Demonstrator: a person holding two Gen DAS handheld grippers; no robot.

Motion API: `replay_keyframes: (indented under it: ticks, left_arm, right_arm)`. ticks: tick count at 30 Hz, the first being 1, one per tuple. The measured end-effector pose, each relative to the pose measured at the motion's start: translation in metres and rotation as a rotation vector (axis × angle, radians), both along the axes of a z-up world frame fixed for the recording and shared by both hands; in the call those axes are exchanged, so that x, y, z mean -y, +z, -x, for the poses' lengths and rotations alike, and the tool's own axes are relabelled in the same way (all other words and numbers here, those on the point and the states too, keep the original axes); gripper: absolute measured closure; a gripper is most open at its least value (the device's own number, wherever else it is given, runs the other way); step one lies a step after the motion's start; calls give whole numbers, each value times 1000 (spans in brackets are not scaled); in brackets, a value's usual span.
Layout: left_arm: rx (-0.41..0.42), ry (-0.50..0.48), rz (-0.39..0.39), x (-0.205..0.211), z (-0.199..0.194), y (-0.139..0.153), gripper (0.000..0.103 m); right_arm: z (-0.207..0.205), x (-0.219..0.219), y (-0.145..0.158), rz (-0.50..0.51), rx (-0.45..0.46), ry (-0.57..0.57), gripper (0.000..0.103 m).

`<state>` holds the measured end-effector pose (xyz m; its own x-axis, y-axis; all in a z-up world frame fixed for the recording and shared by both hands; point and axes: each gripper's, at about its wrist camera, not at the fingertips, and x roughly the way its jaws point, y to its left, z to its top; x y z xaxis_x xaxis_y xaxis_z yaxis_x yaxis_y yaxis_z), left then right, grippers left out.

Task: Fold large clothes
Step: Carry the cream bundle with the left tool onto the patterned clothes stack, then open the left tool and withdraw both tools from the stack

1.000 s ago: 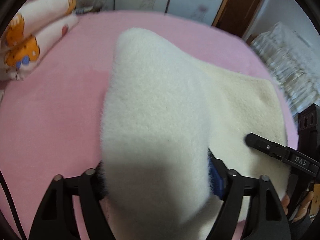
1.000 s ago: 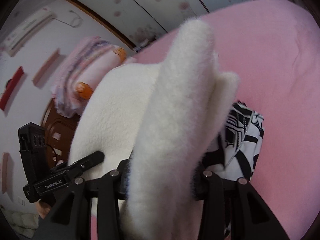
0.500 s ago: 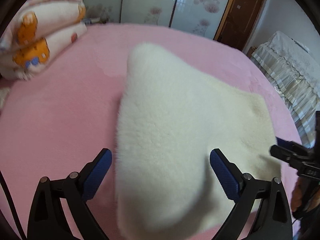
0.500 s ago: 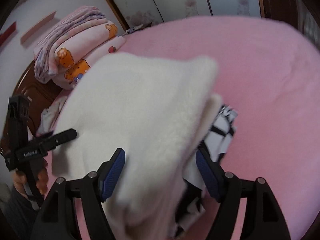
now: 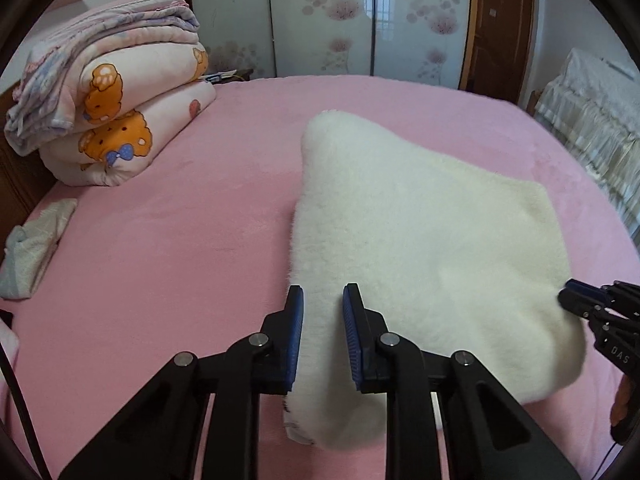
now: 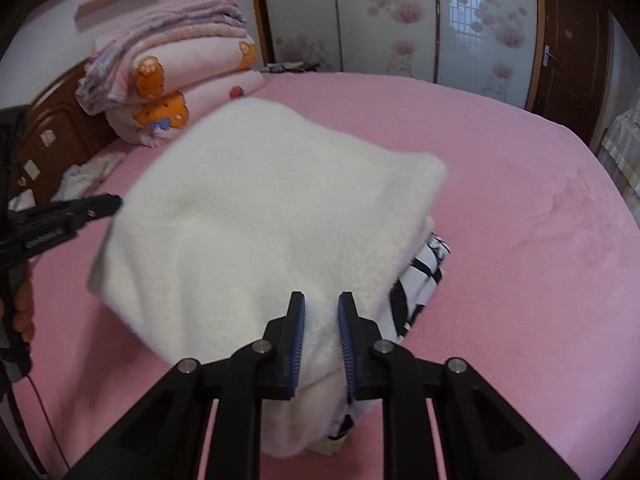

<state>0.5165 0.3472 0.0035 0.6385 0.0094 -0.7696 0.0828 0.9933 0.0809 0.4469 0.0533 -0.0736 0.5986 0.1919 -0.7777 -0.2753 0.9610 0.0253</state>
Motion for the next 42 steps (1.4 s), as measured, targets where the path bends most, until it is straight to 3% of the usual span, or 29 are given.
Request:
replay_keyframes:
  ticks: [5,12,22,25,27,31,33,35,40,42]
  left_arm:
    - [-40,76,-60,1,-8,-16,85]
    - [-42,108,-38,-1,-10,-25,95]
    - [-75,146,-40,4,-6,-13,94]
    - [-83,139,-34,7,5,-2,89]
    - [-77,123,-36,14,19,9,79]
    - [-58,87,-50,31,49,31,73]
    - [-56,78,-54,42,68,42,50]
    - [-39,69,-67,52,85,53,42]
    - [-29,14,-101,79,129,77,41]
    - [-24,-2,-104,90,148,87,37]
  right_arm:
    - [-5,7,-15,-17,-27,-25,86]
    - [-8,6,-21,-49,-28,-50,86]
    - [-3,6,-14,-66,-62,-86,80]
    - [5,12,-4,-105,-83,-108,75]
    - [15,15,5,-94,-91,-113,75]
    - [41,20,22,-57,-100,-120,75]
    - [59,25,32,-47,-102,-124,75]
    - [77,31,43,-34,-107,-127,75]
    - [123,47,75,-4,-94,-129,75]
    - [140,56,89,8,-80,-135,75]
